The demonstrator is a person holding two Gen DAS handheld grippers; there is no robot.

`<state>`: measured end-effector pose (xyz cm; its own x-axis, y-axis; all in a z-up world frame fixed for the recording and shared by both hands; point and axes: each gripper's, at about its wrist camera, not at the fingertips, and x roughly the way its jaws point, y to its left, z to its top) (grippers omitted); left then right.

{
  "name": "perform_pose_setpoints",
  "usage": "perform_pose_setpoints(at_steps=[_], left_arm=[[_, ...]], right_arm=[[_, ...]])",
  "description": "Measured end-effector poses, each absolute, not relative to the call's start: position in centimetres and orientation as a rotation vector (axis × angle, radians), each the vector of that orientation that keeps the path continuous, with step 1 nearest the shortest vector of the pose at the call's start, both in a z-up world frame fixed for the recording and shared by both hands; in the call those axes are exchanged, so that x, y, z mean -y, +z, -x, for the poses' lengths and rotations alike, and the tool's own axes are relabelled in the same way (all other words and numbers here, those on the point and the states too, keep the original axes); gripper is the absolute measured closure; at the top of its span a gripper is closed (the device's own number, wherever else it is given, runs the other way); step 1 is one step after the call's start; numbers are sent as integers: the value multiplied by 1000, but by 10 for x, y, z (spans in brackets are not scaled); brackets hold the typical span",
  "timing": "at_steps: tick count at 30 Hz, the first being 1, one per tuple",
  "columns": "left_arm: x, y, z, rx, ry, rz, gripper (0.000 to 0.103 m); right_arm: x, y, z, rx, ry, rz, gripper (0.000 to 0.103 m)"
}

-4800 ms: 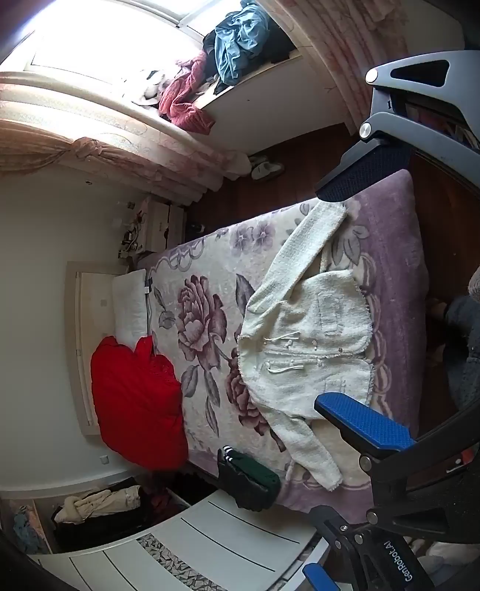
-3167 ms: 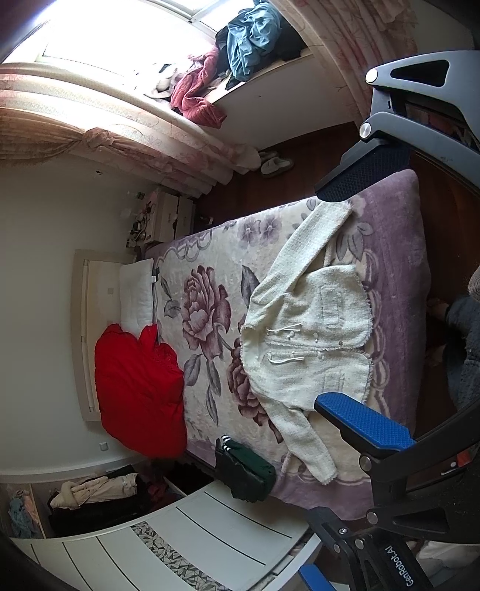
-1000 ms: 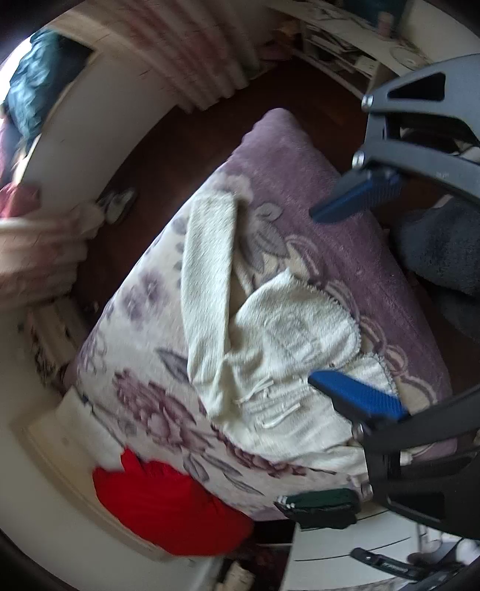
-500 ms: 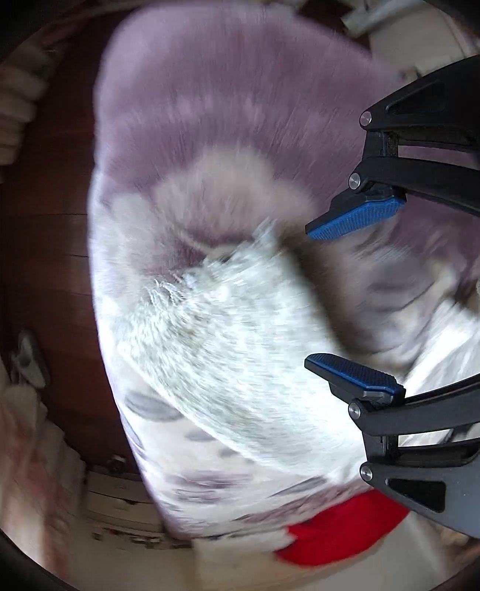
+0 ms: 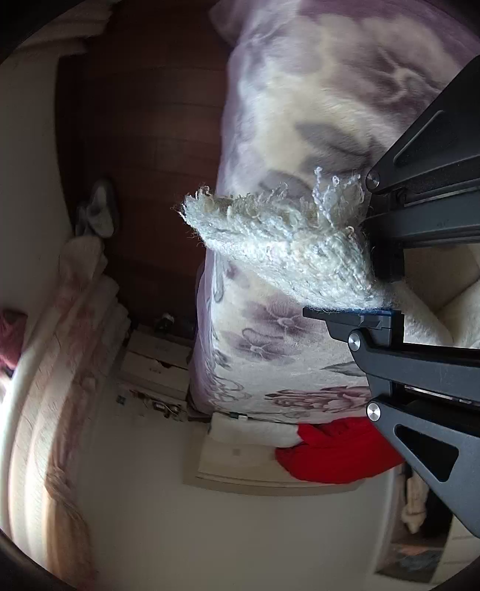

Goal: Fold large clothes

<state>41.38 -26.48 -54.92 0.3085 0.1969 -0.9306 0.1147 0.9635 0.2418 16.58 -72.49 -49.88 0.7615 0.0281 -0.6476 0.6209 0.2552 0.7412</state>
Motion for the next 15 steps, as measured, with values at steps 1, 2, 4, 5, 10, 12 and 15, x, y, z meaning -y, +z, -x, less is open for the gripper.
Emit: perform_pose_setpoints(at_steps=[1,2,4,5,10,12,15], left_arm=[[269,-561,-419,-1267,65,-312,0],[269,-577,-425,-1289,75,-343,0],[268,-606,-428,-1355,65,-350,0],[262,-609,-427,-1357,57,-317,0],[241,-588,-410,-1322,34,-245,0],[228,-574,-398,-1298,27,-209,0],[198,-544,-381,-1255,46,-143,0]], right_arm=[[730,-503,-171,-676,-446,-1236,94],[734,-512,-177,-747,-472,-1218,93],[740,-544,-180,-883,-487,-1256,88],[743,-563,-179,-953,-510,-1296,80],[745,-611,-144,-832,-566,-1611,37],[741,-612,-127,-696,-618,-1676,61],[736,-581,-133,-624,-661,-1592,88]])
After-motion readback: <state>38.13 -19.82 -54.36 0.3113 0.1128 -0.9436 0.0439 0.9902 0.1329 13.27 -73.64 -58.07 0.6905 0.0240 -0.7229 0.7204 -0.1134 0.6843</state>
